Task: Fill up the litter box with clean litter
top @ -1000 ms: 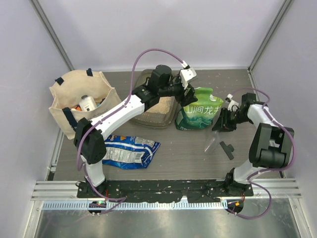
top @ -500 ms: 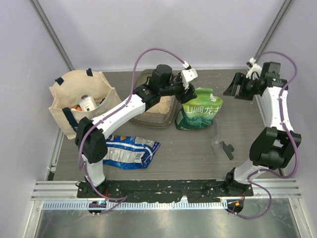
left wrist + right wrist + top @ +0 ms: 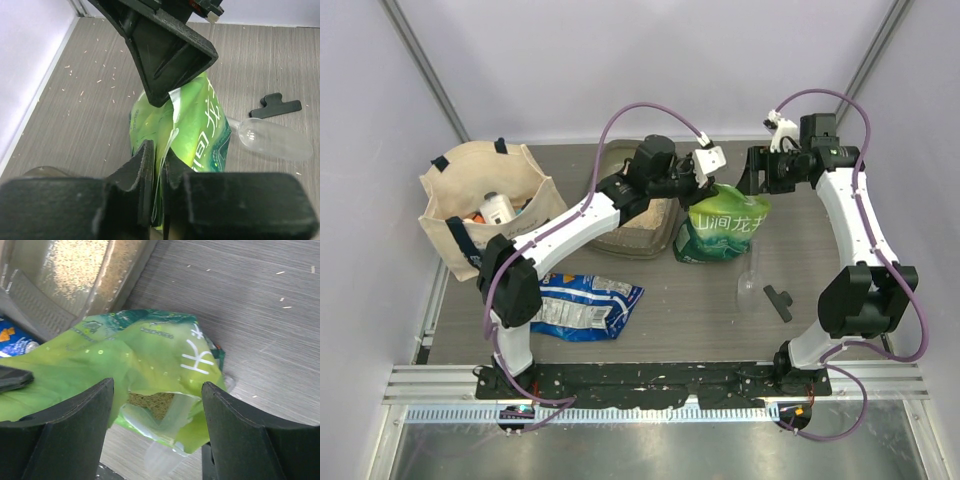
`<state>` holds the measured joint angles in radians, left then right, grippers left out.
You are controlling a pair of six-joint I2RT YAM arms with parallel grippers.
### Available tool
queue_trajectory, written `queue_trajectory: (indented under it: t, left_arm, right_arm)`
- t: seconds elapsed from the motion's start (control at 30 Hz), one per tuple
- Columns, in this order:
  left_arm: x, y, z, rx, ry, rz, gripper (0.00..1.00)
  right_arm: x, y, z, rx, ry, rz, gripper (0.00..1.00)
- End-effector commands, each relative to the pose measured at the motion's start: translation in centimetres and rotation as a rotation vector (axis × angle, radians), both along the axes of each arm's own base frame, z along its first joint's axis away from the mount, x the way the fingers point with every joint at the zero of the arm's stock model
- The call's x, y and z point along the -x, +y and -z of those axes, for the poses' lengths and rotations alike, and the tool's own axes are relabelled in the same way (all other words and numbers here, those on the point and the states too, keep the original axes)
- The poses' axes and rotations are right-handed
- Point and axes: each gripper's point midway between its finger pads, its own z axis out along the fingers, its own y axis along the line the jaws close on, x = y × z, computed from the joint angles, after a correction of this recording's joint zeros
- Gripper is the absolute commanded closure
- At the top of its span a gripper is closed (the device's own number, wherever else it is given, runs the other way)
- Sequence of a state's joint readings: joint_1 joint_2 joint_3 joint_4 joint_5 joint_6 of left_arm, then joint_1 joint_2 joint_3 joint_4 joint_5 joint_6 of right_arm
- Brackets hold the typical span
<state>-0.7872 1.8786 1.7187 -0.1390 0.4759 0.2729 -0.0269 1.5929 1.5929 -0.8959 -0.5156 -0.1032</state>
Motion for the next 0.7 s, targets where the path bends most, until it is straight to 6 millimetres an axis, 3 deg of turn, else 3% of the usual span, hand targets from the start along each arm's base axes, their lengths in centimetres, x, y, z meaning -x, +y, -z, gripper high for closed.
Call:
queue_trajectory:
  t: [0.0, 0.07, 0.23, 0.37, 0.67]
  left_arm:
    - [0.0, -0.4, -3.6, 0.06, -0.068, 0.017, 0.95]
    - [-0.1, -0.4, -3.6, 0.059, -0.068, 0.012, 1.0]
    - [-0.3, -0.3, -3.6, 0.063, -0.058, -0.01, 1.0]
    - [-0.2, -0.1, -4.5, 0.094, -0.047, -0.029, 1.0]
    - [-0.8, 0.0, -5.6, 0.125, -0.05, -0.072, 1.0]
  right_arm:
    - [0.0, -1.8, -0.3, 0.109, -0.035, 0.007, 0.24]
    - [0.5, -1.9, -0.3, 0.119, -0.018, 0.005, 0.24]
    - [1.0, -2.7, -2.7, 0.077, -0.05, 0.027, 0.24]
    - [1.4, -2.7, -3.1, 0.07, -0.035, 0.004, 0.23]
    - [2.8, -2.6, 1.0, 0.078, 0.091, -0.054, 0.23]
